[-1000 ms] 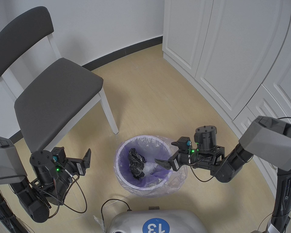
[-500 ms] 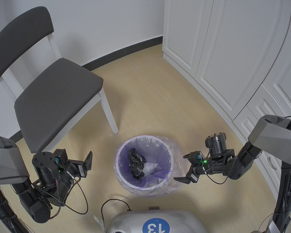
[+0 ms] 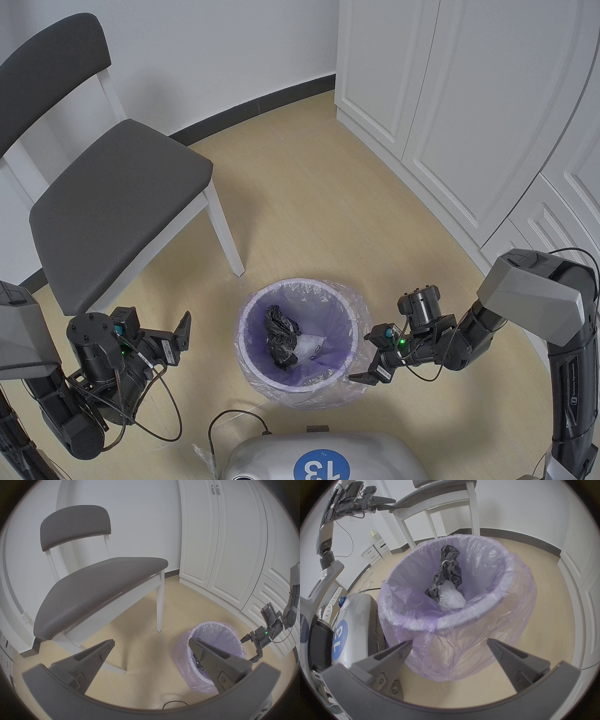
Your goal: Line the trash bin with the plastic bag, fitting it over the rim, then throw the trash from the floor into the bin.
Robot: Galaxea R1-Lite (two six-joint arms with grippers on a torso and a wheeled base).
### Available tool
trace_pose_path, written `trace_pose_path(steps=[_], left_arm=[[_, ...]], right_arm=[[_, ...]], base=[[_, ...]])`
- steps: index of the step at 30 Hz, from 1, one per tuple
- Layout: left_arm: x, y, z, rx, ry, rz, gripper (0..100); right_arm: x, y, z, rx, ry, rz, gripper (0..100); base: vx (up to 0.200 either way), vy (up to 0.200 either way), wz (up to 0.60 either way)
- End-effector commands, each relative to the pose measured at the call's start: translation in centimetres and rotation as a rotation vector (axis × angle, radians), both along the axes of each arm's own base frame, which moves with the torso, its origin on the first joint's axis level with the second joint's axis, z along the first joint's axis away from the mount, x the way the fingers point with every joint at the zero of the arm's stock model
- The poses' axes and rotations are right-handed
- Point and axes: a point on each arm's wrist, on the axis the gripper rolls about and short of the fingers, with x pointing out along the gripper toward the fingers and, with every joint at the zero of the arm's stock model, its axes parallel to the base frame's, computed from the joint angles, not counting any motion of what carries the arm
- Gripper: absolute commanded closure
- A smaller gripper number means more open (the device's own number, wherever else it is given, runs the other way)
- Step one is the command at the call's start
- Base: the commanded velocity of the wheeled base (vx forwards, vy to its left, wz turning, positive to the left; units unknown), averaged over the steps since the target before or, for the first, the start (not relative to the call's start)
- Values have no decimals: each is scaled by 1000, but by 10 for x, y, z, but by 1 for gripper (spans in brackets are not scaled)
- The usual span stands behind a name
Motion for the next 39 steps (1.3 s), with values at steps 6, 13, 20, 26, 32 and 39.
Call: trace_pose_path(steps=[6,13,20,26,32,39], left_arm=[[0,0,0,-6,-9,1,0],[-1,0,-1,-4,-1,1,0],[1,-1,-6,3,17,0,0],[2,-1,-9,6,29,2,0],[4,-2,-17,17,61,3,0],[4,-3,-23,12,82,3,0]], right_arm=[[10,-6,-2,2,-2,-21,100],[47,-26,-6,4,-10,-95,100],[74,-20,-21,26,-16,-94,100],[85,-12,-27,37,17,-65,100],[87,9,-24,69,-2,-7,100],[86,11,-24,60,-4,10,0]], base=[[0,0,0],[0,0,0],[0,0,0],[0,0,0],[0,0,0],[0,0,0]])
